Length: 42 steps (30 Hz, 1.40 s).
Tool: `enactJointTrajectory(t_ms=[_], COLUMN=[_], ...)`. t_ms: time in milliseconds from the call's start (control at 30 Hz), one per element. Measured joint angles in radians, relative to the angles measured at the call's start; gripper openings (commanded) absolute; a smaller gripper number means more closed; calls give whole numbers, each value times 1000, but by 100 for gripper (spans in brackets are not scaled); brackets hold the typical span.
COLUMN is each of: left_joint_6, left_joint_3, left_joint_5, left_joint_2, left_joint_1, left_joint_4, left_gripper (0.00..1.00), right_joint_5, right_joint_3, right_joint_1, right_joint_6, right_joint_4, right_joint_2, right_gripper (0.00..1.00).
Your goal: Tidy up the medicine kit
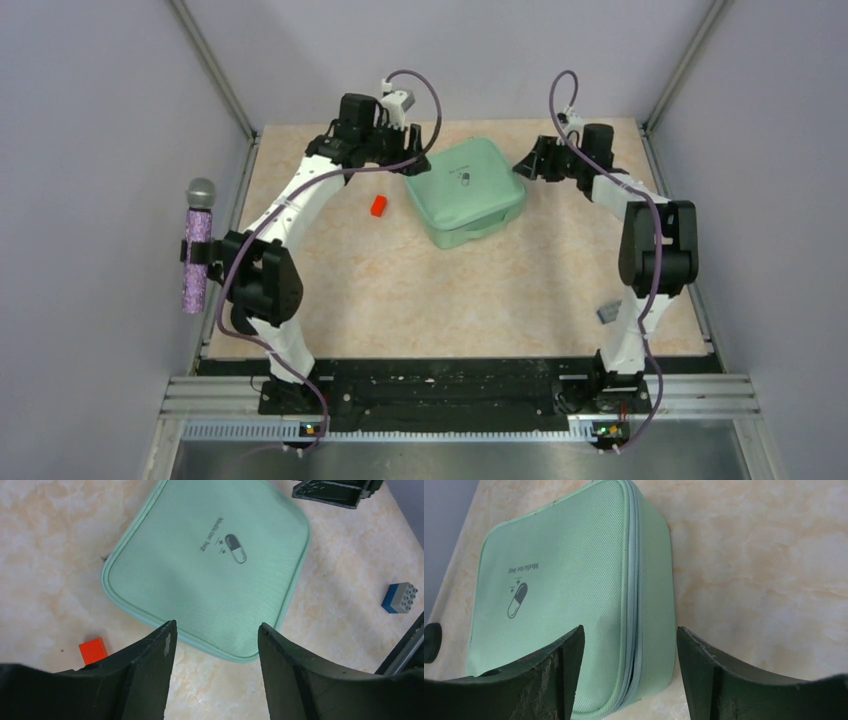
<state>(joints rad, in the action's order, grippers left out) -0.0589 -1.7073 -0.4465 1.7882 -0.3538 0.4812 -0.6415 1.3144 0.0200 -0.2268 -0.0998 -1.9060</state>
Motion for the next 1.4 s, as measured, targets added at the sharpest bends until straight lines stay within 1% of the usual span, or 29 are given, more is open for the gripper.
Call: enactJointTrajectory(t_ms=[133,233,333,367,467,533,600,633,667,767,800,833,900,933,1000,1067,1167,1233,1300,1400], left_joint_6=[-84,-118,-132,-137,-148,-150,-149,-147,-140,-96,-76,-57,-27,-16,-6,-7,-22,-29,-33,-20], left_joint_3=[0,0,0,0,0,-4,-25,-41,-71,-197,-248,-285,-323,-324,-309,-254,-95,23,108,207], left_joint_5=[-19,-43,-63,-71,-111,-122,-126,-126,-126,-116,-103,-84,-35,-17,8,23,10,-31,-82,-162], left_joint_2=[91,172,230,241,267,282,303,317,338,425,457,479,495,491,462,406,261,153,81,23], left_joint_1=[54,89,106,107,102,100,102,103,103,100,99,98,100,102,110,123,151,169,175,167], left_joint_4=[17,23,29,29,27,26,22,19,19,6,3,-2,-12,-17,-27,-40,-43,-41,-46,-44], left_gripper=[59,51,41,36,28,25,24,24,27,46,50,53,58,63,65,65,64,62,61,60], right_joint_5=[-48,-73,-84,-86,-68,-55,-47,-48,-48,-59,-66,-73,-89,-96,-99,-93,-77,-67,-62,-58], right_joint_3=[46,48,34,17,-62,-147,-262,-301,-350,-494,-523,-539,-538,-524,-476,-405,-265,-171,-79,27], right_joint_1=[11,22,30,32,34,34,35,36,37,45,44,41,30,21,3,-6,-9,-9,-10,-9], right_joint_6=[-3,-4,-4,-3,5,15,43,53,72,118,129,140,154,159,167,169,155,136,116,98], right_joint_4=[-4,-9,-37,-43,-80,-91,-82,-66,-48,37,70,106,139,155,174,174,143,109,83,56], right_joint_2=[-80,-85,-83,-78,-37,21,117,159,212,396,447,491,529,531,503,447,322,231,140,26], right_gripper=[60,50,45,44,40,40,43,45,48,56,59,63,67,69,71,73,71,69,67,66])
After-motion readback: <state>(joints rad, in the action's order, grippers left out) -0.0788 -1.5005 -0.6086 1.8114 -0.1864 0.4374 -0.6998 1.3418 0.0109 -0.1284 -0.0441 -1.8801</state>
